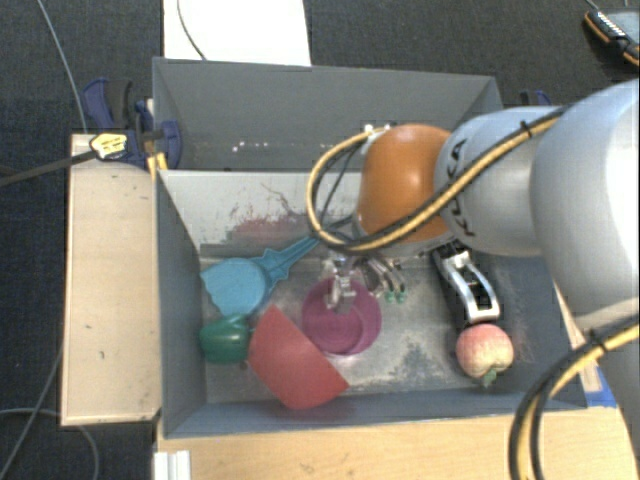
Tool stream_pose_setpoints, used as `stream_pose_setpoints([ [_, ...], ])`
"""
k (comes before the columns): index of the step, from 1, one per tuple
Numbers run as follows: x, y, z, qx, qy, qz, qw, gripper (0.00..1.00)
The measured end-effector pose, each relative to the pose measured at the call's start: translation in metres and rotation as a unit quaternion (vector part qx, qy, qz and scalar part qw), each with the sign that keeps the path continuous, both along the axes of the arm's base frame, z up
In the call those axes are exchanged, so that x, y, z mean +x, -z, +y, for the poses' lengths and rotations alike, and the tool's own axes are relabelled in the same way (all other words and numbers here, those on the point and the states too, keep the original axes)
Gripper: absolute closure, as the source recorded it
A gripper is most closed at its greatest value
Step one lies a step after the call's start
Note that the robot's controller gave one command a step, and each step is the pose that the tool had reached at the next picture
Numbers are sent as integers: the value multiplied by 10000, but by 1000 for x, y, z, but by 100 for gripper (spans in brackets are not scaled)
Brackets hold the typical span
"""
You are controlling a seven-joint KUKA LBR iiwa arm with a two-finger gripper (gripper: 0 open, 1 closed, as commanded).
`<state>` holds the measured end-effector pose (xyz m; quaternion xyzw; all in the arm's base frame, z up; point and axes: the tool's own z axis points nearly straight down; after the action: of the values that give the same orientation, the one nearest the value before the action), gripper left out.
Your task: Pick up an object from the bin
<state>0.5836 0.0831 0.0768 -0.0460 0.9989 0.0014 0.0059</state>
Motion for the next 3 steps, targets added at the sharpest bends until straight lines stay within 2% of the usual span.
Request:
stream_pose_setpoints([
  [1,0,0,0,1,2,0,10000,0],
  [3,-5,-2,0,1,0,10,10000,0],
])
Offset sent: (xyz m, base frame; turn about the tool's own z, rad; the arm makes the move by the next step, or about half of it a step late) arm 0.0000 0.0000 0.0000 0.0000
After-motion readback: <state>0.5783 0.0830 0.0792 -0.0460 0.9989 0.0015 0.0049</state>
